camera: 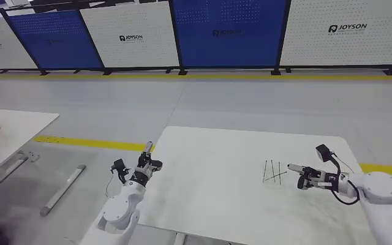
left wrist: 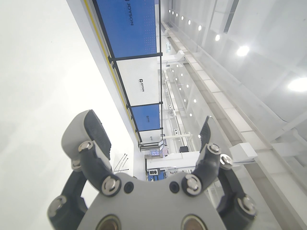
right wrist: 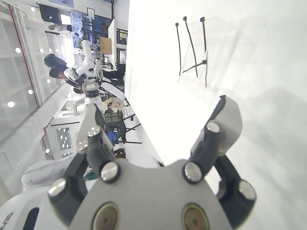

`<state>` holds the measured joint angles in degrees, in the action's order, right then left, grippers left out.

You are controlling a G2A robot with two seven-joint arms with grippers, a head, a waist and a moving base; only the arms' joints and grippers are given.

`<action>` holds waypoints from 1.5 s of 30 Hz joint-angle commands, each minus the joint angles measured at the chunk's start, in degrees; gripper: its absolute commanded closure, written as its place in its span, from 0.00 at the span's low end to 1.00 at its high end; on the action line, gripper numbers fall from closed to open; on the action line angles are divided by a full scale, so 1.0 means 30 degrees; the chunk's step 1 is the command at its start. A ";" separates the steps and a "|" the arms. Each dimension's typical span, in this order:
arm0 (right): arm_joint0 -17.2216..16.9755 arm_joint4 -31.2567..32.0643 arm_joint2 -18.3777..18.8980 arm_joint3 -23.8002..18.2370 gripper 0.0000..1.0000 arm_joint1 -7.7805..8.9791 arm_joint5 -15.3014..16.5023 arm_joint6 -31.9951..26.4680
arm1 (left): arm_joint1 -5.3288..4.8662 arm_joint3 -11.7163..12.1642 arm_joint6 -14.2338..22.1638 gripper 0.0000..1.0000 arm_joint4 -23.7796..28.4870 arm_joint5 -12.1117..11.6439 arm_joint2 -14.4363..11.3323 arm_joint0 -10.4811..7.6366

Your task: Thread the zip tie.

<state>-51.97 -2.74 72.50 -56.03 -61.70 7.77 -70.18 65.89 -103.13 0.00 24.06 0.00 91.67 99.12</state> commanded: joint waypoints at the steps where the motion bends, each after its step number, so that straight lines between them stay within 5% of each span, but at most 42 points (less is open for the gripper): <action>1: -0.0015 0.0011 0.0005 -0.0039 0.00 0.0003 0.0001 0.0256 | 0.0000 0.0000 0.0000 0.00 0.0000 0.0000 0.0000 0.0000; 6: -0.0015 0.0011 0.0005 -0.0039 0.00 0.0003 0.0001 0.0256 | 0.0000 0.0000 0.0000 0.00 0.0000 0.0000 0.0000 0.0000; 10: -0.0576 0.0796 -0.0450 -0.0007 0.00 -0.0122 0.1116 0.2692 | 0.0000 0.0000 0.0000 0.00 0.0000 0.0000 0.0000 0.0000; 16: 0.0400 0.1586 -0.1826 0.1483 0.00 -0.0621 0.1683 0.5179 | 0.0000 0.0000 0.0000 0.00 0.0000 0.0000 0.0000 0.0000; 22: 0.1543 0.1633 -0.2919 0.3034 0.00 -0.1042 0.2237 0.4945 | 0.0000 0.0000 0.0000 0.00 0.0000 0.0000 0.0000 0.0000; 42: 0.1009 0.1771 -0.2819 0.2601 0.00 -0.1004 0.2214 0.5943 | 0.0000 0.0000 0.0000 0.00 0.0000 0.0000 0.0000 0.0000; 43: 0.0979 0.1783 -0.2760 0.2547 0.04 -0.0976 0.2154 0.5915 | 0.0000 0.0000 0.0000 0.00 0.0000 0.0000 0.0000 0.0000; 45: 0.0939 0.1826 -0.2692 0.2458 0.28 -0.0938 0.2055 0.5894 | 0.0000 0.0000 0.0000 0.00 0.0000 0.0000 0.0000 0.0000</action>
<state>-49.10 2.67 64.33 -48.54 -64.56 14.08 -52.47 65.89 -103.13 0.00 24.06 0.00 91.67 99.12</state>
